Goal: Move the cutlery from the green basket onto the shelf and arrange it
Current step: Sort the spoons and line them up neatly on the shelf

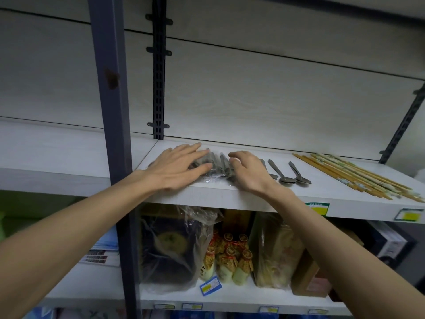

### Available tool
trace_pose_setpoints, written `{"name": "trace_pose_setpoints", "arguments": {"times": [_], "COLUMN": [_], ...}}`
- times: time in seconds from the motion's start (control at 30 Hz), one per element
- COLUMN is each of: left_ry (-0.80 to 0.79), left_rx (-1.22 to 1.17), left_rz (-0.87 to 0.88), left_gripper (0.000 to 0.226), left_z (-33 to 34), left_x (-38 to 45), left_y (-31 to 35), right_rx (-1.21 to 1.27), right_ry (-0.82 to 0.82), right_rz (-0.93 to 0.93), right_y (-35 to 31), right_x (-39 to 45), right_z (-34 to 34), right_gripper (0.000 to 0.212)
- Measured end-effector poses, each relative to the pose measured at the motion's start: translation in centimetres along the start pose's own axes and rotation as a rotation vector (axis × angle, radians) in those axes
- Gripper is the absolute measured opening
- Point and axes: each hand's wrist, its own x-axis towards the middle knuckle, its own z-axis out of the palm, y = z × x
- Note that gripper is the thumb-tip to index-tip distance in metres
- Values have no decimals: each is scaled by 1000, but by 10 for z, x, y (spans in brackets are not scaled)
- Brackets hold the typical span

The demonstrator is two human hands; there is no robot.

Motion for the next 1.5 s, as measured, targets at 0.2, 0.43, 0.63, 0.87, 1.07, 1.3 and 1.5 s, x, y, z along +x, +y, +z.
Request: {"name": "trace_pose_setpoints", "arguments": {"times": [0.2,0.43,0.63,0.87,1.07,1.3,1.5], "left_ry": [-50,-57,-122,-18,252,-147,-185], "left_rx": [57,9,39,-64,-150,-96,-19], "left_rz": [154,107,72,-112,-379,-556,-543], "left_gripper": [60,69,72,89,85,74,71], "left_z": [-1,-3,-8,-2,-14,-5,2], "left_x": [0,-4,-5,-3,17,51,53], "left_y": [1,2,9,3,-3,-37,-35], "right_rx": [-94,-6,-103,98,-10,-92,-212], "right_ry": [-180,-107,-233,-179,-177,-366,-346], "right_rz": [-63,-50,-42,9,-2,143,110], "right_y": [1,5,1,2,2,-12,-8], "right_x": [-10,-10,-8,-6,11,54,60], "right_z": [5,3,2,1,-5,2,23], "right_gripper": [50,52,53,41,60,88,91]}}
